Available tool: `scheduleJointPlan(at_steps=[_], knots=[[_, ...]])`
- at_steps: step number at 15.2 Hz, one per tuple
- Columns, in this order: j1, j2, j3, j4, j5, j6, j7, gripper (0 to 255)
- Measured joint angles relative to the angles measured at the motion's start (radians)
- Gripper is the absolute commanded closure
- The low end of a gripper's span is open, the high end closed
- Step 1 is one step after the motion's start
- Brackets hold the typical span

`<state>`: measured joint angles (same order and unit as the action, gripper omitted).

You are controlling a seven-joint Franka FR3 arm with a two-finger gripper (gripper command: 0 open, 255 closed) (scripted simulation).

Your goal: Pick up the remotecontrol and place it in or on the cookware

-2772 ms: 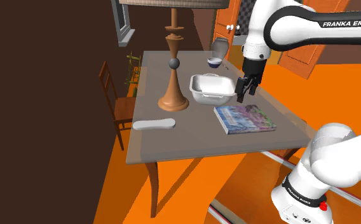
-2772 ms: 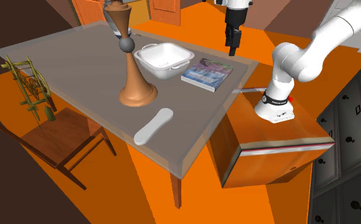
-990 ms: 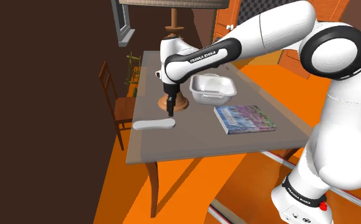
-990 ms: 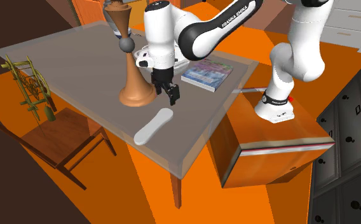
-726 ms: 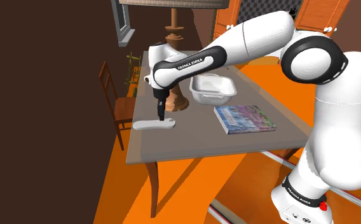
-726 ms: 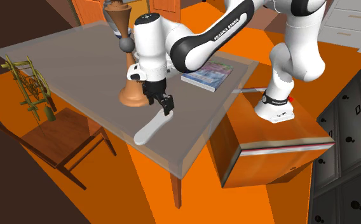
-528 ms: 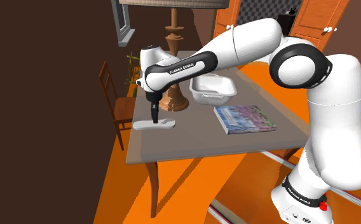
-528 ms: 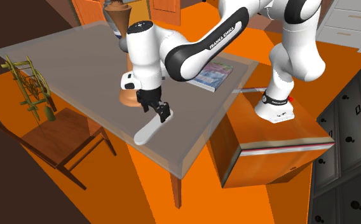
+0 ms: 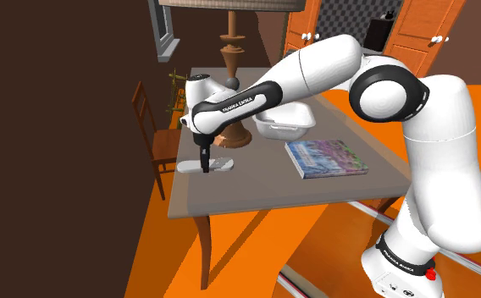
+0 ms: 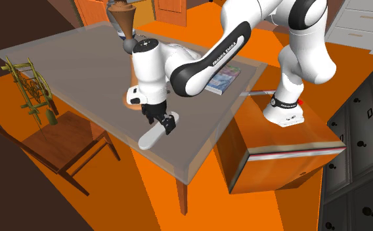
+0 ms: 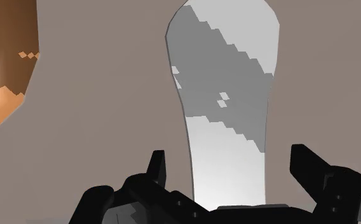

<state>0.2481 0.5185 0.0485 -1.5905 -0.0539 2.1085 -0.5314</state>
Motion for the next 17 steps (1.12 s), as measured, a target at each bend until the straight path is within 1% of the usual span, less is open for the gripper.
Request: scheduleJointPlan(at_steps=[6,7,17], knots=[[0.000,0.002,0.000,-0.007,0.000,0.009,0.000,0],[0.000,0.002,0.000,-0.007,0.000,0.009,0.000,255],[0.000,0.002,0.000,-0.007,0.000,0.009,0.000,255]])
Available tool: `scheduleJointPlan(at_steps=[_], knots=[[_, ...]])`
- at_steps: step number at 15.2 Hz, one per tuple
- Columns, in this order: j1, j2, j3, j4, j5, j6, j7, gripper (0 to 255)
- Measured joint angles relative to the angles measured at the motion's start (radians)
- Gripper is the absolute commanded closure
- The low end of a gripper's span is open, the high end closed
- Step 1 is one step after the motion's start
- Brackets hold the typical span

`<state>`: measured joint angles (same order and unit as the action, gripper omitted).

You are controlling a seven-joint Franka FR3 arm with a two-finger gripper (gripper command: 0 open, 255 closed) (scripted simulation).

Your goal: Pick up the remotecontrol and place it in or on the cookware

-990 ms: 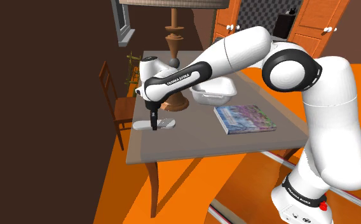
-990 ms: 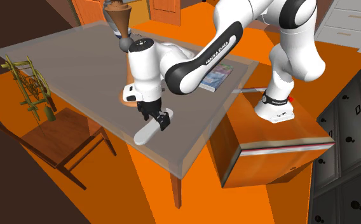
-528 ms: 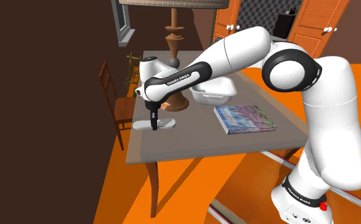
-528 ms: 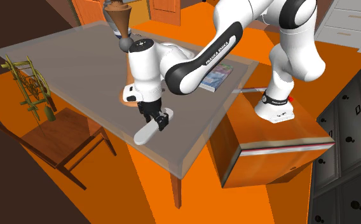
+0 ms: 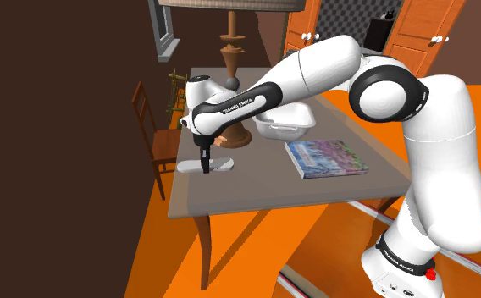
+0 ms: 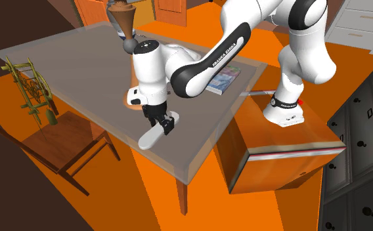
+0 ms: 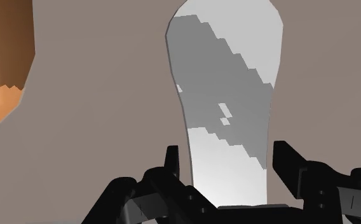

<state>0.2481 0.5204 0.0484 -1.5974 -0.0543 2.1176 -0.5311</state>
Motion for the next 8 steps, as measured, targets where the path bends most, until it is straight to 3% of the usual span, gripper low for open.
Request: scheduleJointPlan(at_steps=[8], knots=[[-0.002,-0.035,0.001,0.040,0.003,-0.074,-0.005,255]])
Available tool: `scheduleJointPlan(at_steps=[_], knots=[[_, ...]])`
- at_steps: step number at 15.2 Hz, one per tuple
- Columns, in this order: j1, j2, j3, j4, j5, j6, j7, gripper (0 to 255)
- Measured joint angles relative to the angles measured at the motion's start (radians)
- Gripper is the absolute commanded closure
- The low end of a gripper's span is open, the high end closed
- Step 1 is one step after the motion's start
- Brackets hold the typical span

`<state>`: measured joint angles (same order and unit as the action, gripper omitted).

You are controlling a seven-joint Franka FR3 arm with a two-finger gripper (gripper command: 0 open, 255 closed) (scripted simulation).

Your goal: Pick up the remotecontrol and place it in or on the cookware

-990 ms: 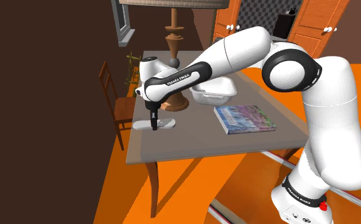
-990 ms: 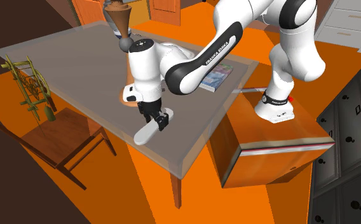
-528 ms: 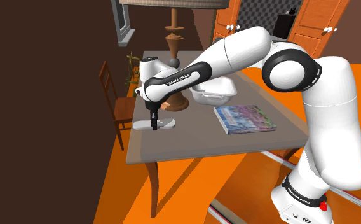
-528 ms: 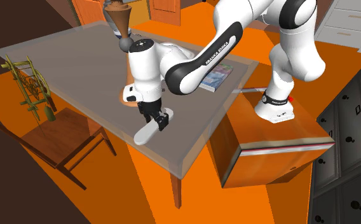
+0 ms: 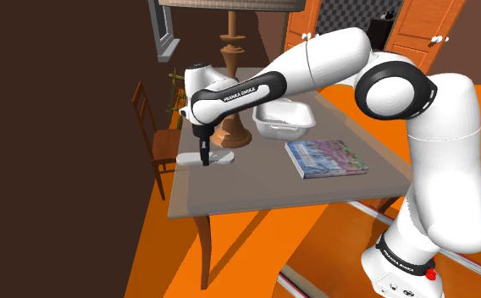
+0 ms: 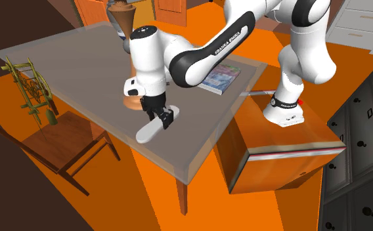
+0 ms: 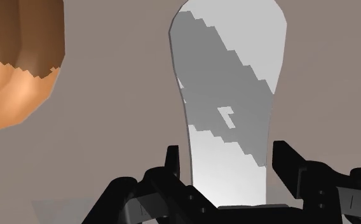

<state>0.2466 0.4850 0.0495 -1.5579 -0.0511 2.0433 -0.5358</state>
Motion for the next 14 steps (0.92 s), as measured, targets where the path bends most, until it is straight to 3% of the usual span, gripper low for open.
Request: scheduleJointPlan(at_steps=[14], knots=[[0.000,-0.046,0.002,0.122,0.005,-0.168,-0.006,255]])
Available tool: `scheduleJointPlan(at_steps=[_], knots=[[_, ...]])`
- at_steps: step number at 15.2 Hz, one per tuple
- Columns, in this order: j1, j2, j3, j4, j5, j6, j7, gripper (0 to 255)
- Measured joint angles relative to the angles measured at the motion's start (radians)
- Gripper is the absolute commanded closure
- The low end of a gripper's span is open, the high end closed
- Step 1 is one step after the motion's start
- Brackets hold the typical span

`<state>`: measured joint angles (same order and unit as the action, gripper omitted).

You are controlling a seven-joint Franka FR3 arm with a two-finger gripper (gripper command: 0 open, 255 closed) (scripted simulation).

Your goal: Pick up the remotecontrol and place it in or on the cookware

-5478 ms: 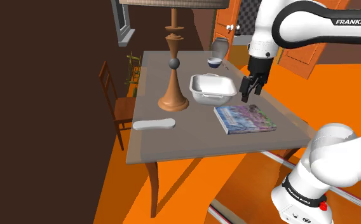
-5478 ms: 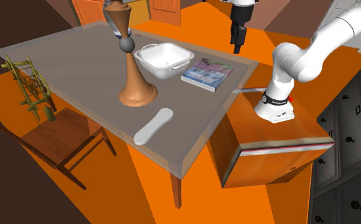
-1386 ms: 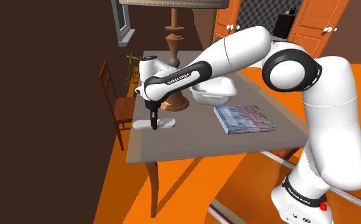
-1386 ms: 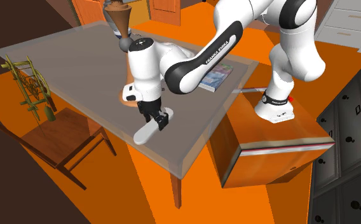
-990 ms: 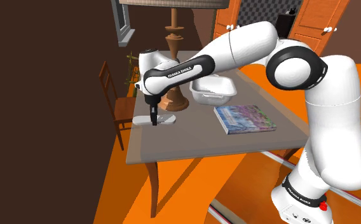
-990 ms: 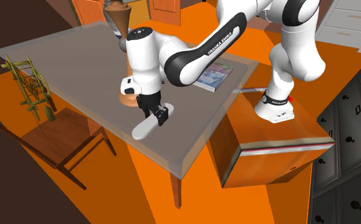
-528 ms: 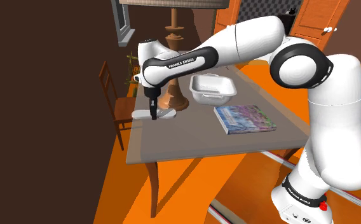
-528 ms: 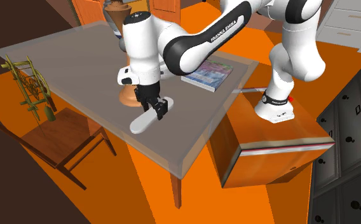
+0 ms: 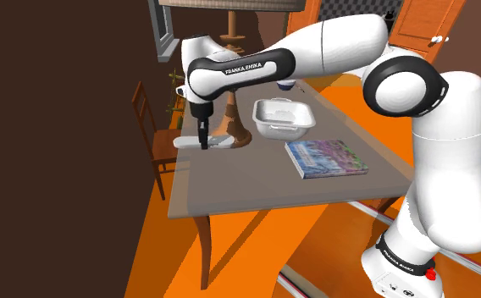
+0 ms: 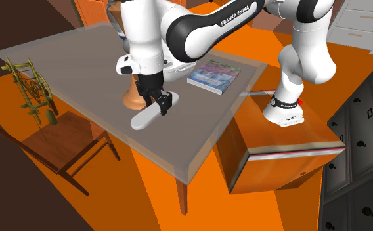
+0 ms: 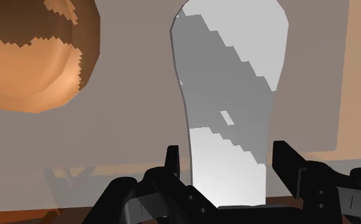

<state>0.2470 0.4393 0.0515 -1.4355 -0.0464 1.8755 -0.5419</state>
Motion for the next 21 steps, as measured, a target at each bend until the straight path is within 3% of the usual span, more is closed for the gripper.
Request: scheduleJointPlan(at_steps=[15,18,21], knots=[[0.008,0.035,0.003,0.200,0.001,-0.213,-0.001,255],[-0.002,0.021,0.005,0.182,0.001,-0.211,-0.021,255],[-0.045,-0.050,-0.006,0.101,0.008,-0.195,-0.081,255]])
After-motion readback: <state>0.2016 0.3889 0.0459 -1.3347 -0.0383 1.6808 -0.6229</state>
